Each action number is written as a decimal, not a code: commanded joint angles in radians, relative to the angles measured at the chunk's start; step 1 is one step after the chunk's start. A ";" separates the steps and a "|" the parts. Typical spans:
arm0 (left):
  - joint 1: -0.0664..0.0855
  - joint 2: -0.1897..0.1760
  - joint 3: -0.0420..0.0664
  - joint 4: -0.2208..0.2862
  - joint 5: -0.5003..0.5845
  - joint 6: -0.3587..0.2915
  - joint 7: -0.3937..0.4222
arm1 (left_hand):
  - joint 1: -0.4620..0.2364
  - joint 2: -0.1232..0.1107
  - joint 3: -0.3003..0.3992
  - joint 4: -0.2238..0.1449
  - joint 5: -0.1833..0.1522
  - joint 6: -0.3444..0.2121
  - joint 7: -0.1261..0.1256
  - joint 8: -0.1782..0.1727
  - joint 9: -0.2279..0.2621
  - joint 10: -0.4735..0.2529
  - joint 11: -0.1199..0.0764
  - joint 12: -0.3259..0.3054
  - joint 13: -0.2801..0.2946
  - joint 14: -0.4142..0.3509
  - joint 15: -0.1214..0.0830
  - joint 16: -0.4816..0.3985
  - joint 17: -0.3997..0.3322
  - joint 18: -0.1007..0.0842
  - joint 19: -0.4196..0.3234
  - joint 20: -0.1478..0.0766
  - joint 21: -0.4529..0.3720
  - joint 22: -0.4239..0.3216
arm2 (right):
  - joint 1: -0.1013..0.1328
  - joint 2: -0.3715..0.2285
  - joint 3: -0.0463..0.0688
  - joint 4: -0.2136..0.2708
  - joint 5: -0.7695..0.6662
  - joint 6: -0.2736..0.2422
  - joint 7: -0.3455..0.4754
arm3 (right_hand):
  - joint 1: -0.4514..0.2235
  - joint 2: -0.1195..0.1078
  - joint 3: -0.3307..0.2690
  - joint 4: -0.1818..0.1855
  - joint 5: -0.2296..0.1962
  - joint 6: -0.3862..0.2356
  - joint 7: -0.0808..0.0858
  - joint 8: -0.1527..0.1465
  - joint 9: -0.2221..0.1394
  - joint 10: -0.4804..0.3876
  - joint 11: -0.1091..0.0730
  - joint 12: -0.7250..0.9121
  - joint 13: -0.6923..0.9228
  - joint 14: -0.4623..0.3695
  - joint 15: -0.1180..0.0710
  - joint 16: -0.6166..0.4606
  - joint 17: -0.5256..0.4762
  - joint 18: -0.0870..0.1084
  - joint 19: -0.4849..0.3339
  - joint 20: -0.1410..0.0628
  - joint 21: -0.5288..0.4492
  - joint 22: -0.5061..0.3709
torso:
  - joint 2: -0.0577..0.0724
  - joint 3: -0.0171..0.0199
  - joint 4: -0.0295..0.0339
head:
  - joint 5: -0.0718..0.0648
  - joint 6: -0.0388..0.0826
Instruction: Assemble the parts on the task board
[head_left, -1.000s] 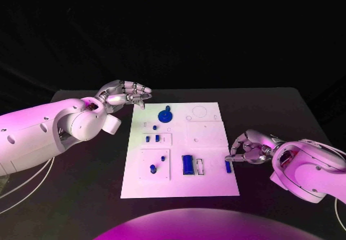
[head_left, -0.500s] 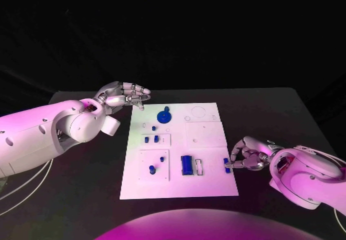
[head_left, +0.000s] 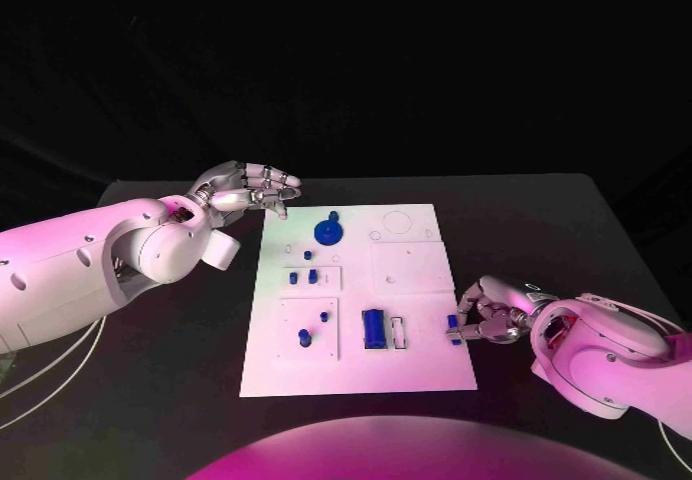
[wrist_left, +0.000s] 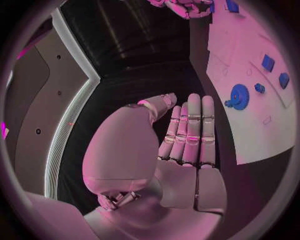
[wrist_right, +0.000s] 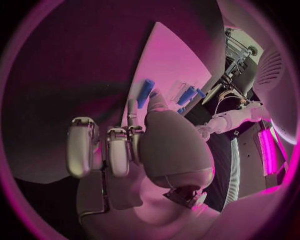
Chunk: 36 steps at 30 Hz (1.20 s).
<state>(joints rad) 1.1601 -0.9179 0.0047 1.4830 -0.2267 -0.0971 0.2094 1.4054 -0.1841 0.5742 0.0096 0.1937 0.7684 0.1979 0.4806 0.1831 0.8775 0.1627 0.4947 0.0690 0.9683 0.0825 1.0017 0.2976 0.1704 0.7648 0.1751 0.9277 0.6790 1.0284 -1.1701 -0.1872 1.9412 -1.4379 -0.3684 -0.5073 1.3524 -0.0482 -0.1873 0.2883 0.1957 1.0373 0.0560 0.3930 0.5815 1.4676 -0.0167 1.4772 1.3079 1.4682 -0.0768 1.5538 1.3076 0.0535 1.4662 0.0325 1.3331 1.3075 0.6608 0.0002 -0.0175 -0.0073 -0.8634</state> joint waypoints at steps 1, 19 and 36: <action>0.000 0.001 0.000 0.002 -0.002 0.012 0.010 | -0.002 0.005 -0.003 -0.002 0.005 -0.006 0.034 0.006 -0.001 -0.005 -0.001 0.006 0.001 -0.004 0.000 -0.003 -0.001 0.013 -0.005 0.004 -0.005 -0.001 | -0.007 0.012 -0.001 -0.006 -0.030 0.025 -0.009 | 0.017 0.001 -0.007 -0.001 -0.002 0.008 0.000 -0.002 -0.001 0.065 0.000 -0.006 0.203 0.089 0.001 -0.004 0.197 -0.010 0.036 0.004 -0.001 0.205 | 0.000 0.0001 0.0001 | 0.001 -0.001; 0.000 -0.002 0.000 0.003 -0.002 0.013 0.009 | -0.002 0.005 -0.003 -0.002 0.005 -0.006 0.034 0.006 -0.001 -0.005 -0.001 0.006 0.001 -0.004 0.000 -0.003 -0.001 0.013 -0.005 0.004 -0.005 -0.001 | -0.029 0.051 -0.001 -0.043 -0.104 0.057 -0.019 | 0.194 0.016 0.096 -0.001 0.005 0.029 -0.008 -0.045 -0.022 0.065 -0.008 -0.007 0.204 0.090 -0.007 -0.004 0.197 -0.010 0.037 -0.006 0.001 0.206 | -0.001 -0.0012 -0.0001 | 0.004 -0.003; 0.000 -0.002 0.000 0.004 -0.002 0.013 0.008 | -0.002 0.006 -0.002 -0.004 0.006 -0.006 0.033 0.008 -0.001 -0.006 -0.002 0.009 0.002 -0.004 0.000 -0.002 -0.001 0.013 -0.004 0.003 -0.006 -0.002 | -0.030 0.046 0.000 -0.004 -0.021 -0.027 -0.016 | 0.106 -0.067 0.554 -0.009 0.008 0.027 -0.014 -0.050 0.012 0.075 -0.017 0.009 0.215 0.092 -0.013 -0.001 0.209 -0.014 0.044 -0.010 0.024 0.211 | -0.001 -0.0003 0.0003 | 0.003 -0.002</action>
<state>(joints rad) 1.1600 -0.9213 0.0046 1.4844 -0.2267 -0.0967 0.2086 1.4055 -0.1841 0.5742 0.0096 0.1937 0.7684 0.1978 0.4866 0.1834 0.8775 0.1626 0.4994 0.0690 0.9683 0.0825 1.0017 0.2976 0.1705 0.7648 0.1751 0.9277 0.6781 1.0079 -1.1253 -0.1796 1.9366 -1.5090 -0.3907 -0.5031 1.4972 -0.0991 0.1796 0.4135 0.2019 1.0611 0.0495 0.3295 0.5808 1.4649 -0.0269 1.4823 1.3081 1.4663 -0.0830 1.5537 1.3073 0.0534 1.4662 0.0249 1.3514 1.3081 0.6602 -0.0002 -0.0176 -0.0010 -0.8655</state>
